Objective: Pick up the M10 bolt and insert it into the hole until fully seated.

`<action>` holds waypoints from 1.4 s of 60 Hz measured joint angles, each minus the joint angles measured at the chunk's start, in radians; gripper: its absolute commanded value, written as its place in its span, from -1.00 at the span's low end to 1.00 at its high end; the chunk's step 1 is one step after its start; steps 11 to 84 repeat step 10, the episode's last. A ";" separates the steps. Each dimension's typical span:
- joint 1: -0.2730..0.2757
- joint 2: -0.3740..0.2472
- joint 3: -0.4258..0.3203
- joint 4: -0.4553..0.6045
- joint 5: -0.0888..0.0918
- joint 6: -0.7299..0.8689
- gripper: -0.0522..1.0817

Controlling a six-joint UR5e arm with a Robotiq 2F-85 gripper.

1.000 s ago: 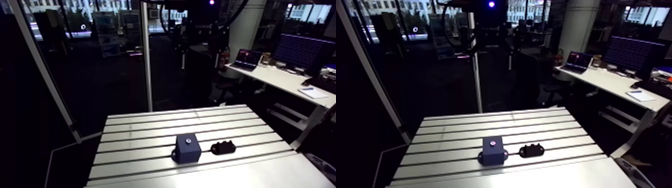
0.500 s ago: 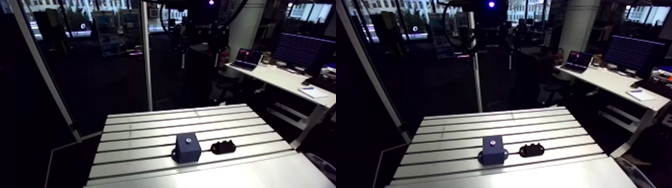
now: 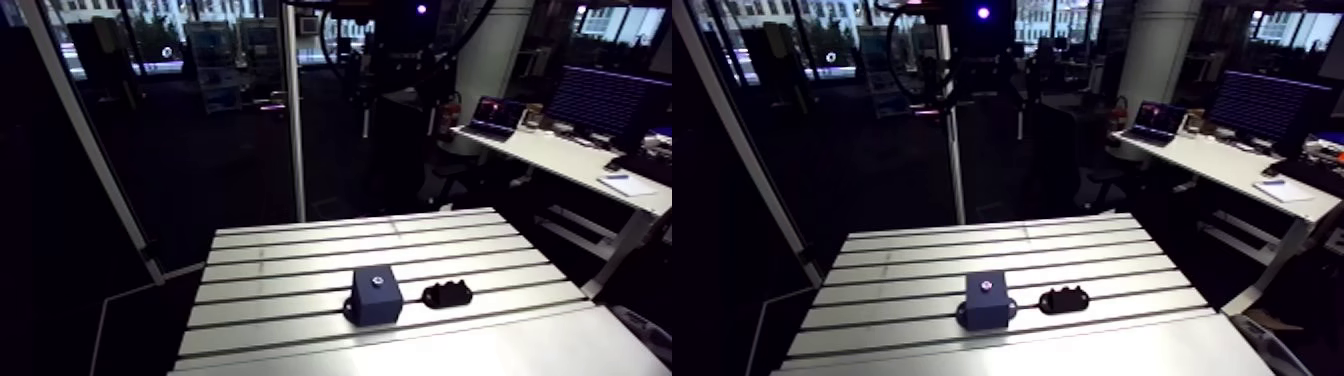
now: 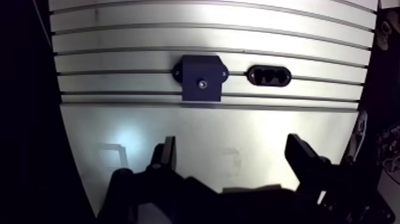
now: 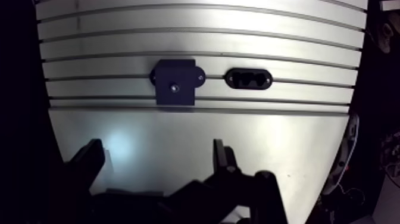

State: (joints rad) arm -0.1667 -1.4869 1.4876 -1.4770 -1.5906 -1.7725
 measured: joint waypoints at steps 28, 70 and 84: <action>0.002 0.001 0.005 -0.001 -0.001 0.000 -0.90; 0.002 0.001 0.005 -0.001 -0.001 0.000 -0.90; 0.002 0.001 0.005 -0.001 -0.001 0.000 -0.90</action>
